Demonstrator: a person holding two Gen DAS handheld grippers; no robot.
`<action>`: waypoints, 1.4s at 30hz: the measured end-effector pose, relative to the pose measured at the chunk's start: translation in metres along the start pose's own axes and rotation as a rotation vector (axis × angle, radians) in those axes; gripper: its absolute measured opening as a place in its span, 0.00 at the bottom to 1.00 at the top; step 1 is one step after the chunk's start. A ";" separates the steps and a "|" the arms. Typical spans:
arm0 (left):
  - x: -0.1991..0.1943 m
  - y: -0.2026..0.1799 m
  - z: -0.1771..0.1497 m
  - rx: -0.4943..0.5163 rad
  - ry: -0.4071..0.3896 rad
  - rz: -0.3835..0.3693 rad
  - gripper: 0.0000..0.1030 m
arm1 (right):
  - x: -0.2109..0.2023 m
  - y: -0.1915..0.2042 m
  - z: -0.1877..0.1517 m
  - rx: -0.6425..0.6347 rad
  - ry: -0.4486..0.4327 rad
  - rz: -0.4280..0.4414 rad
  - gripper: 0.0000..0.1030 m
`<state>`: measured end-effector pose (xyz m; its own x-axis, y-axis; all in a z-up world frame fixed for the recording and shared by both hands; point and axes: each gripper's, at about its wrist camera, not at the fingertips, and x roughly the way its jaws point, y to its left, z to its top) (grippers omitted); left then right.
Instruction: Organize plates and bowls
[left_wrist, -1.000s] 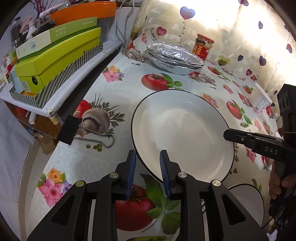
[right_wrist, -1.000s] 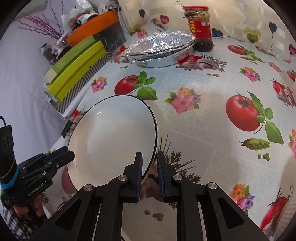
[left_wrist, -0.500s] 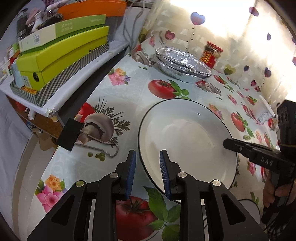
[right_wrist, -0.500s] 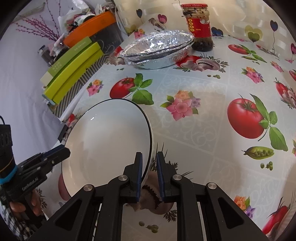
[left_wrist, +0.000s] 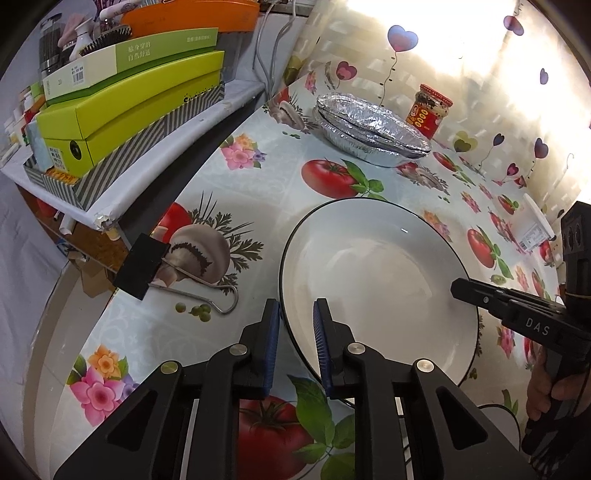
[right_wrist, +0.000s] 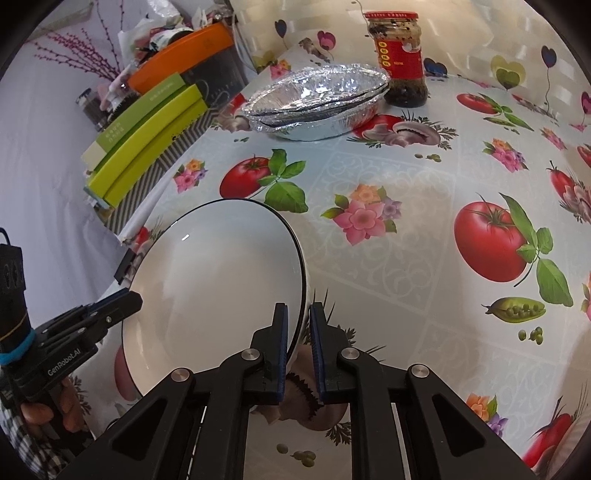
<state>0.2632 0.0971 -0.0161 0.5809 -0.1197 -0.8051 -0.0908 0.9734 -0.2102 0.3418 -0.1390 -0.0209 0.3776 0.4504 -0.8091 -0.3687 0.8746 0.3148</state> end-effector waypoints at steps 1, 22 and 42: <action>0.000 0.000 0.000 -0.001 -0.001 -0.002 0.19 | 0.000 0.000 0.000 -0.001 -0.001 -0.004 0.12; -0.018 -0.011 0.008 0.004 -0.037 -0.012 0.19 | -0.027 0.000 0.000 0.018 -0.043 0.007 0.12; -0.055 -0.030 -0.001 0.027 -0.081 -0.044 0.19 | -0.077 0.006 -0.017 0.022 -0.101 -0.002 0.12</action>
<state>0.2331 0.0740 0.0344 0.6475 -0.1475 -0.7477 -0.0421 0.9727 -0.2283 0.2960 -0.1717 0.0350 0.4622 0.4632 -0.7562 -0.3494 0.8789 0.3249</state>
